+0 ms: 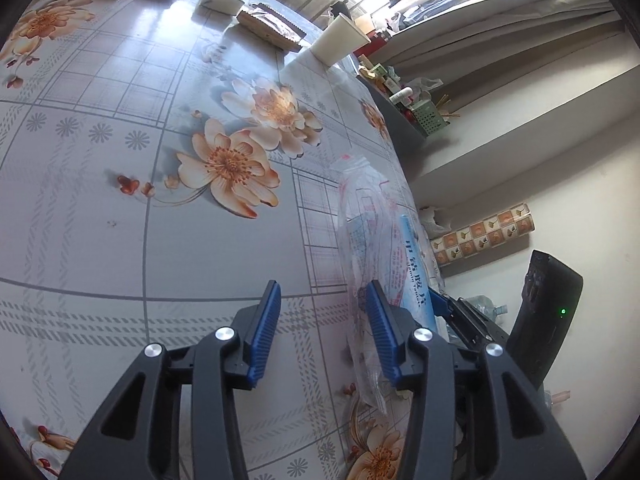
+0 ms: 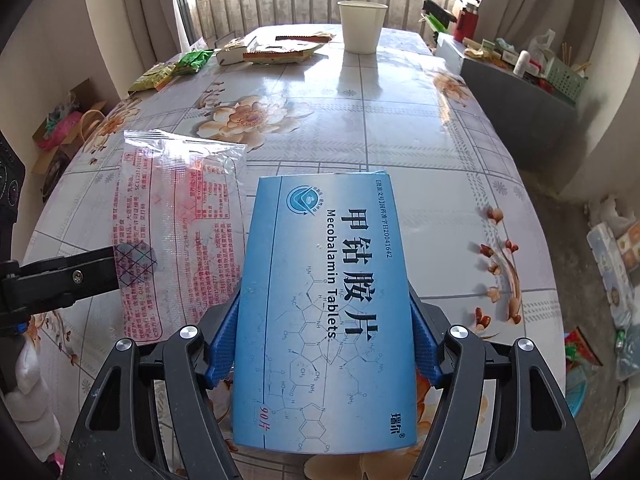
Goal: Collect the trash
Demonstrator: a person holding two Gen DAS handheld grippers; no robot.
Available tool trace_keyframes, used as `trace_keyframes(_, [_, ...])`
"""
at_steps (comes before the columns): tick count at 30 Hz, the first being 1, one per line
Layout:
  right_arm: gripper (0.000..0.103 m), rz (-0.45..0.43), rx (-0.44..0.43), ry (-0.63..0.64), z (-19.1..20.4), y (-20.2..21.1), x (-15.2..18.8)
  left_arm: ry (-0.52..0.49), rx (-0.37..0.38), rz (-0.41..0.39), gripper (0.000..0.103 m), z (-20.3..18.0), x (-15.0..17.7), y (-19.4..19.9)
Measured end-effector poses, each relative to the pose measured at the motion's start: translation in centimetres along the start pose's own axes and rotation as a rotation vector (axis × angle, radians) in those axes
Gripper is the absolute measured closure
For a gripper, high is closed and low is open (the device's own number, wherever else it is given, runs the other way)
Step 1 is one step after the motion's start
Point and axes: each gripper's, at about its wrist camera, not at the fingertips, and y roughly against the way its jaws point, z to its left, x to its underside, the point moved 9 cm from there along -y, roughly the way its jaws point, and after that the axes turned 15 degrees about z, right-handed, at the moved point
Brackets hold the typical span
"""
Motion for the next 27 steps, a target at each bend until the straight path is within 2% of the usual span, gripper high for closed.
trace_keyframes(5, [0.036,-0.004,-0.010,0.003,0.0,0.0,-0.1,-0.038,0.069,-0.032,0.056,-1.3,0.1,0.8])
trace_keyframes(10, [0.036,-0.008,-0.023,-0.001,0.0,0.0,-0.1,-0.049,0.096,-0.024,0.054,-2.0,0.0,0.6])
trace_keyframes(15, [0.036,-0.011,-0.035,-0.005,0.0,0.0,-0.1,-0.108,0.171,-0.037,0.051,-4.0,0.5,1.3])
trace_keyframes(18, [0.036,-0.014,-0.039,-0.006,0.0,0.0,-0.1,-0.126,0.136,-0.036,0.050,-4.2,0.6,0.9])
trace_keyframes(25, [0.036,-0.022,-0.046,-0.009,0.0,0.0,-0.2,-0.100,0.052,-0.031,0.052,-2.8,0.0,-0.4])
trace_keyframes(27, [0.036,-0.024,-0.048,-0.008,0.0,0.0,-0.2,-0.098,0.045,-0.031,0.063,-2.6,-0.2,-0.6])
